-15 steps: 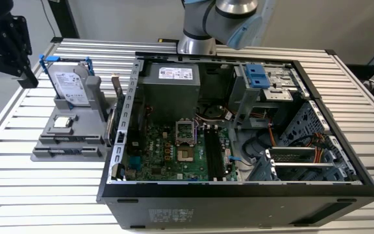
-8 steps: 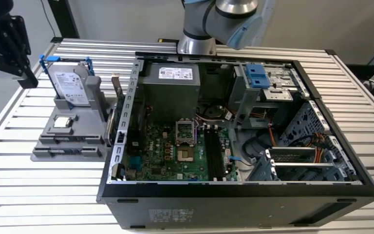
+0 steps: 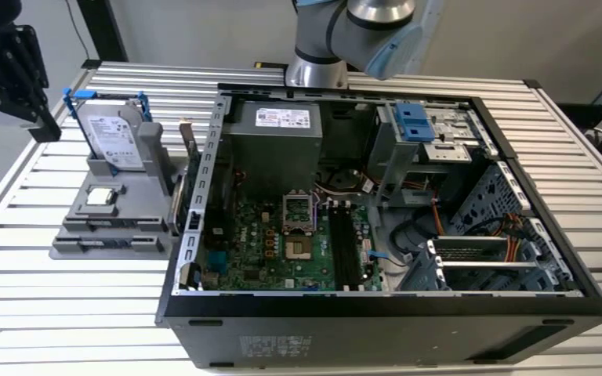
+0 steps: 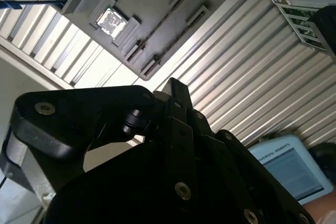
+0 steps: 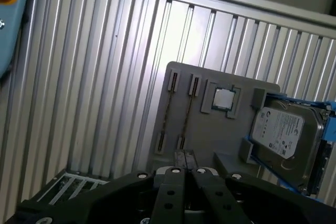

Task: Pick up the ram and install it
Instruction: 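Pick up the ram and move it above insertion slot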

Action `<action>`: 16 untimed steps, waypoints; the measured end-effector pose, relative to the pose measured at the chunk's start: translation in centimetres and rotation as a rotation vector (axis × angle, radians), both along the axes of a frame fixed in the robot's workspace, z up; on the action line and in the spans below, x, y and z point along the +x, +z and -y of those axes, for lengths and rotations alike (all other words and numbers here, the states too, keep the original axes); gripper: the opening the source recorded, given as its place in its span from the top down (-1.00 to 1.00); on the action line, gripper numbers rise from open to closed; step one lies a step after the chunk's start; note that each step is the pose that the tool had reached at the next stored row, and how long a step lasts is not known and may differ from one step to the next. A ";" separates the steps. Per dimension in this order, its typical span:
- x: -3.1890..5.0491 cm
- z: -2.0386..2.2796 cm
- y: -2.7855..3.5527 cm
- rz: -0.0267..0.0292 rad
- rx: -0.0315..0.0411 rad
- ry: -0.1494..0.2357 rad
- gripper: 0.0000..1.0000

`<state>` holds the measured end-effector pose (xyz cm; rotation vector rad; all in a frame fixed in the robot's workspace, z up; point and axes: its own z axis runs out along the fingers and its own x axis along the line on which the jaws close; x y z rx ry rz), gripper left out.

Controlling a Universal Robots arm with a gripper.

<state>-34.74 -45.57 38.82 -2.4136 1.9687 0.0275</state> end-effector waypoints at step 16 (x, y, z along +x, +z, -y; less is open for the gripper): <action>0.00 0.00 -1.42 -0.0040 0.0006 -0.119 1.00</action>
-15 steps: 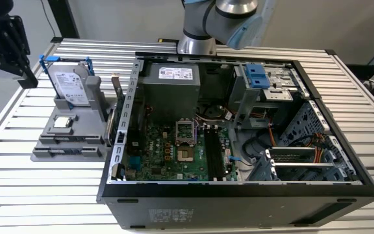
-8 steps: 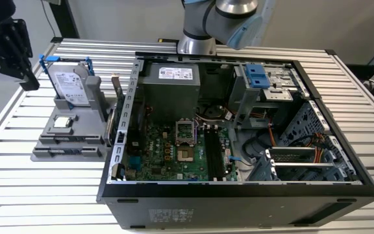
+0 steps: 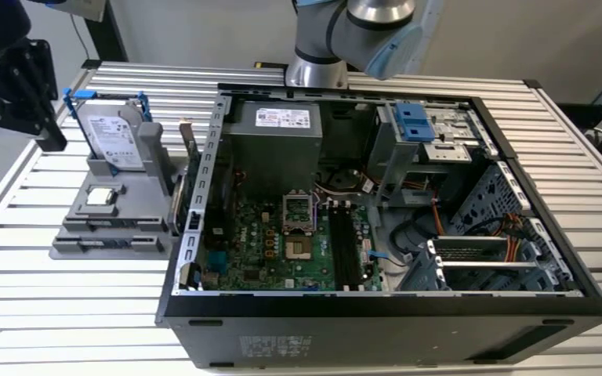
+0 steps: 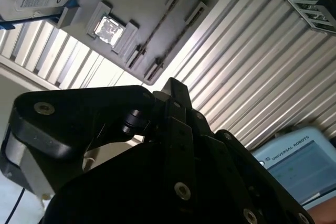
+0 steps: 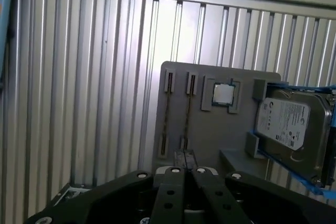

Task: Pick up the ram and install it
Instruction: 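Pick up the ram and move it above insertion slot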

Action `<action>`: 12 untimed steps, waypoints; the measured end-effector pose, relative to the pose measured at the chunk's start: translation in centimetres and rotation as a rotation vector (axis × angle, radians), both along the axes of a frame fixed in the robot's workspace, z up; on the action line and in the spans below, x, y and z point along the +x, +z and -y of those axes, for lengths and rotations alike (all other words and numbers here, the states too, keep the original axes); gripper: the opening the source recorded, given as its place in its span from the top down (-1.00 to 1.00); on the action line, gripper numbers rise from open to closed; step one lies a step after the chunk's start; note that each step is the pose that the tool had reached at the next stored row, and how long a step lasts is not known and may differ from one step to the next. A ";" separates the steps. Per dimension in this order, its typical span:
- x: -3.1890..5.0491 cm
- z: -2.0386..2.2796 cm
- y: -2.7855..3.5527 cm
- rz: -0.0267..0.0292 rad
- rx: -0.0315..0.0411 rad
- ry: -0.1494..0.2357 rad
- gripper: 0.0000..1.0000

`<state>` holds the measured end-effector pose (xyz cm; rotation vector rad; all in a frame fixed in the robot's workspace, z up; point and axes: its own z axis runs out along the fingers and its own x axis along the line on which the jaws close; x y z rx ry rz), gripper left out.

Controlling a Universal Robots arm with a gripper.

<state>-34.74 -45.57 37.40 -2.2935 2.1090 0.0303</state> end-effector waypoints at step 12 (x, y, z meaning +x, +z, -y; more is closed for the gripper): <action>0.00 0.00 -1.54 -0.0087 0.0002 -0.035 1.00</action>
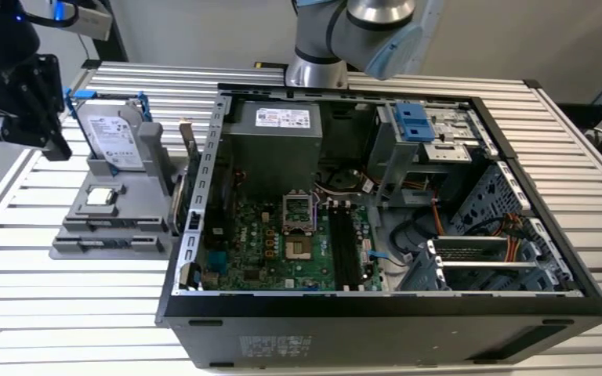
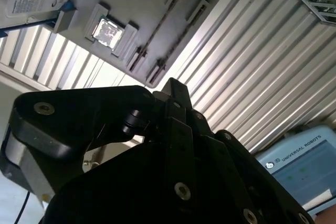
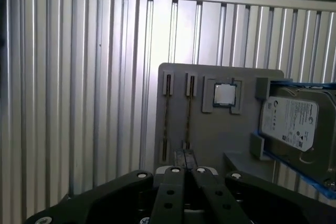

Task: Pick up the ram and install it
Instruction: 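Pick up the ram and move it above insertion slot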

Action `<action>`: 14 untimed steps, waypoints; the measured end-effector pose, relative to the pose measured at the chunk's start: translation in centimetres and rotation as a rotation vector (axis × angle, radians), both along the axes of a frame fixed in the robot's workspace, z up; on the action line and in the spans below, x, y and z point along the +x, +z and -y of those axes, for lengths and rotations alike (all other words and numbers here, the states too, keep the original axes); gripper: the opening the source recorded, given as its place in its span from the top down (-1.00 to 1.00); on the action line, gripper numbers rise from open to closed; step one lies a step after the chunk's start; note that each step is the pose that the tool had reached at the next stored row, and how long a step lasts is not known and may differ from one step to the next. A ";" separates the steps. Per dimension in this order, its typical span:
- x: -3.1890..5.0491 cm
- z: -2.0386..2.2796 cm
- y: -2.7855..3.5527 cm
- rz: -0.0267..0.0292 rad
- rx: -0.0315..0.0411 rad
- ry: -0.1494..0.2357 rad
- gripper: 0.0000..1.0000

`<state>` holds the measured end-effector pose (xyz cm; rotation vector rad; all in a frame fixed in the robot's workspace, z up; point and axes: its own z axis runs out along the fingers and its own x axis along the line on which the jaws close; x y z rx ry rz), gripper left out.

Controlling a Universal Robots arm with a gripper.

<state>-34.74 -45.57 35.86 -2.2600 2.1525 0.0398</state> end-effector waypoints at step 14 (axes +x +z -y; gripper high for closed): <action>0.32 -0.01 -2.55 -0.0005 0.0001 0.000 1.00</action>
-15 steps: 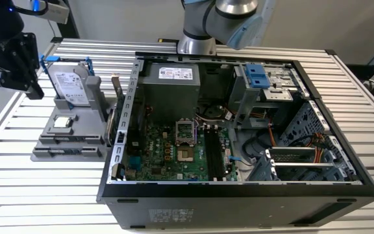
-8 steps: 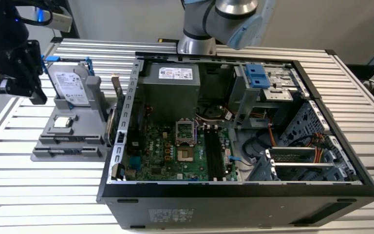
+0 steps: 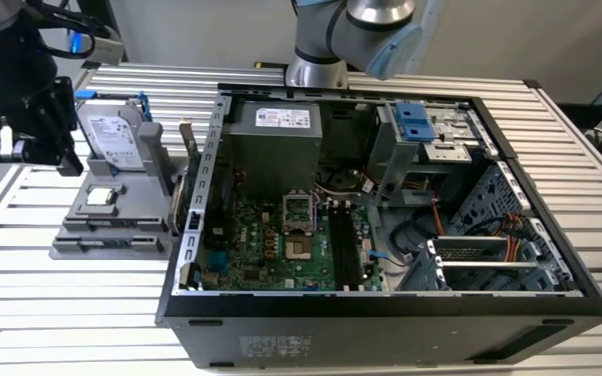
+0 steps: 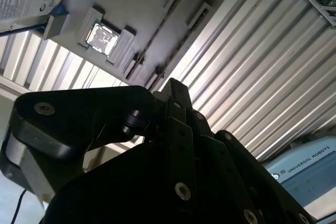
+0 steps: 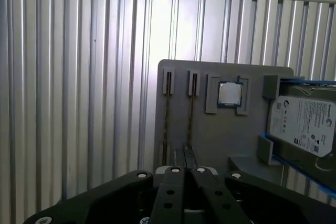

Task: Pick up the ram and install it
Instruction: 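Pick up the ram and move it above insertion slot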

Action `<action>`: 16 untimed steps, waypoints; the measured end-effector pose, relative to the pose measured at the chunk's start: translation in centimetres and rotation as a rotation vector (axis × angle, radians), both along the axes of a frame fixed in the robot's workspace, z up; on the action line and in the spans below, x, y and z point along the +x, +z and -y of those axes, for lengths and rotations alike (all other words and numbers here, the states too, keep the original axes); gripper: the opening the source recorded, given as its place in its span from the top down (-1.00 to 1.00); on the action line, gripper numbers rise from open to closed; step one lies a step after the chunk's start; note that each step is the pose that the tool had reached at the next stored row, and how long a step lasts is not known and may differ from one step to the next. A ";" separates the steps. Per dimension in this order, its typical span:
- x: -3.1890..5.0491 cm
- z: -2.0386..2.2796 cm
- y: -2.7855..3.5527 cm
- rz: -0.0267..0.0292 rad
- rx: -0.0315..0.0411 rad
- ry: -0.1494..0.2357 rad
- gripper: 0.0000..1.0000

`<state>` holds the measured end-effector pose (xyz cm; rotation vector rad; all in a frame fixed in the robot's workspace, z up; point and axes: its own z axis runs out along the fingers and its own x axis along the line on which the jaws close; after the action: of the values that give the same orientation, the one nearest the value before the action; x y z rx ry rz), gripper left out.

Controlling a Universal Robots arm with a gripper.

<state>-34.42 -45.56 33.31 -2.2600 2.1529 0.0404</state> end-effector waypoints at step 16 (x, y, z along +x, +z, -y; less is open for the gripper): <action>0.14 0.00 -1.60 -0.0050 0.0012 0.000 1.00</action>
<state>-34.28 -45.56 31.71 -2.2616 2.1548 0.0474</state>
